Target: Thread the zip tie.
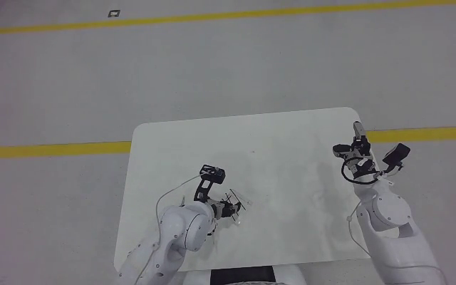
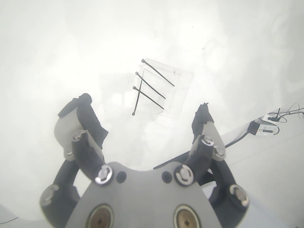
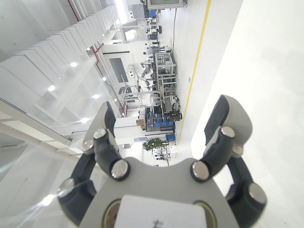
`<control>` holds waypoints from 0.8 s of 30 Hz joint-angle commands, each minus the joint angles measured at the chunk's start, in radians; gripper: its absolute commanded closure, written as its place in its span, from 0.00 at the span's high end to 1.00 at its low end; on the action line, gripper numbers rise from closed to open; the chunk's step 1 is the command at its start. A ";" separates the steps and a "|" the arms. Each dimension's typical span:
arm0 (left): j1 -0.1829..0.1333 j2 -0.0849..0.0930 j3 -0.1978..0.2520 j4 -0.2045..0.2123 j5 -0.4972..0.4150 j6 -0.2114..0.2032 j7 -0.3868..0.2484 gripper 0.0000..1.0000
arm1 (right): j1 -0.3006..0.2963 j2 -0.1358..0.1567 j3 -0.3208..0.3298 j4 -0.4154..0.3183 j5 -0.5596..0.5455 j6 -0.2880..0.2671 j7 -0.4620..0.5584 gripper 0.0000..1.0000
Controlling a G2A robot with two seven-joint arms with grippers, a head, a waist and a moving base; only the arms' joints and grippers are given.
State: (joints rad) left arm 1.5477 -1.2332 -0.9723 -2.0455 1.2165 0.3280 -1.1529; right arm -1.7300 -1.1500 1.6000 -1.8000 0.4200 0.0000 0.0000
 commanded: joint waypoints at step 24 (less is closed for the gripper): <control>-0.026 -0.069 0.025 0.071 0.057 0.012 0.003 1.00 | 0.000 0.000 0.000 0.000 0.000 0.000 0.000 1.00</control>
State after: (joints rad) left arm 1.5219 -1.3023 -0.9470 -1.9750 1.2732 0.3400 -1.1494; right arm -1.7300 -1.1500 1.6000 -1.8000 0.4200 0.0000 0.0000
